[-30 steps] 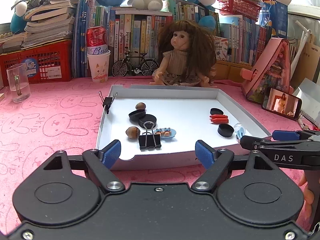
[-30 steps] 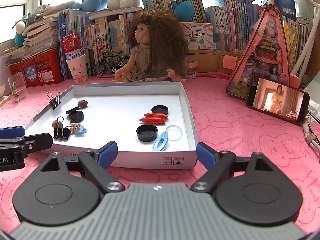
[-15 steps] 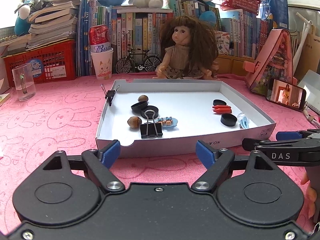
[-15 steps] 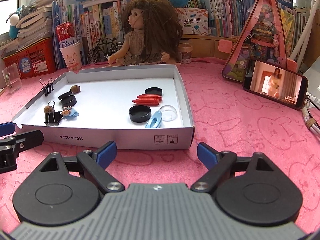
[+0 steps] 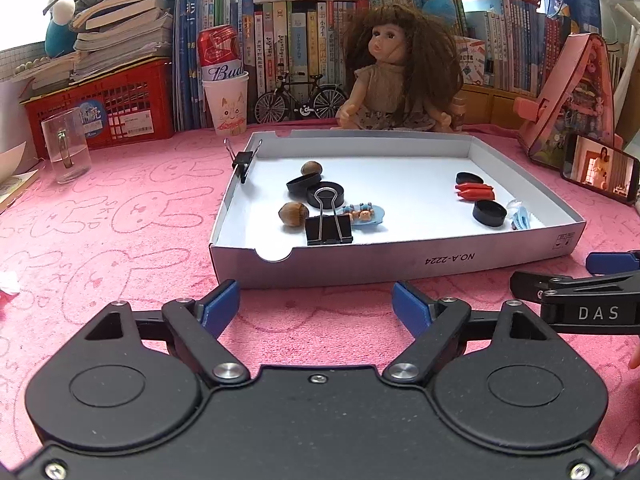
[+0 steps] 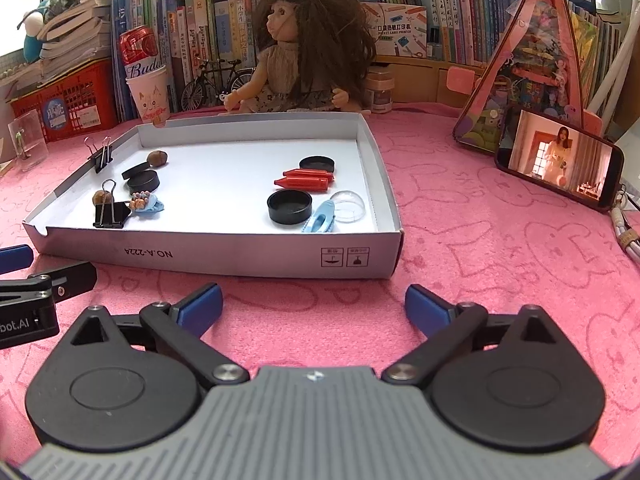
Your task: Organize rigid objects
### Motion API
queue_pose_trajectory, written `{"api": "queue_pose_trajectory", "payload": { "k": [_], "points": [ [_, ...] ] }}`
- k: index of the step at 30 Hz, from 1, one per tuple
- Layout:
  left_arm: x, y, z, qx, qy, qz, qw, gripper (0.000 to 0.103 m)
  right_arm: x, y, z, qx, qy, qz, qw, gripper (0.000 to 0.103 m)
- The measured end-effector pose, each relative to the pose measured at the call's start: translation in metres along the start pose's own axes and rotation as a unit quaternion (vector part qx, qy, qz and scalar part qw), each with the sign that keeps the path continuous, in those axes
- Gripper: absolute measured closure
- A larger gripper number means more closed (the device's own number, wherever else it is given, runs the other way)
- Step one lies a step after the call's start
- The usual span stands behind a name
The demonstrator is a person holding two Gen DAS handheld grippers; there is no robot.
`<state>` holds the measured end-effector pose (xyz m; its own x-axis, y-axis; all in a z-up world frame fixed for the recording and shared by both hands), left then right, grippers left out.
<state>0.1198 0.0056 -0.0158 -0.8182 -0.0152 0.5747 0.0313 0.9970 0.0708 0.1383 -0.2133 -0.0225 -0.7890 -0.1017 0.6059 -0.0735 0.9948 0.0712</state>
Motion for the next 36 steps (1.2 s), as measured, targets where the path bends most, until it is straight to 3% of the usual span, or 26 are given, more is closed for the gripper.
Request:
{"api": "queue_pose_trajectory", "payload": {
  "k": [19,36],
  "points": [
    [-0.018,0.004,-0.004,0.018,0.029,-0.013,0.9993,0.002,-0.008,0.002,-0.007,0.003,0.014,0.024,1.0,0.0],
    [-0.019,0.005,-0.003,0.019,0.031,-0.013,0.9993,0.0,-0.006,0.001,-0.005,0.0,0.013,0.023,1.0,0.0]
  ]
}}
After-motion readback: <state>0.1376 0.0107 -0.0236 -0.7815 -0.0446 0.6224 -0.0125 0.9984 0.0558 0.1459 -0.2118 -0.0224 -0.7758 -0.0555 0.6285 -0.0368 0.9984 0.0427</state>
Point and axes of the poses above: each gripper's, at about its wrist camera, not at the fingertips, and x roughly against the way its jaws point, y to its left, z to its underside, the point moved 2 cm from there along -x, roughly the way its jaws point, and after that the axes turned 4 degrees about -x, right-handed, at the moved point
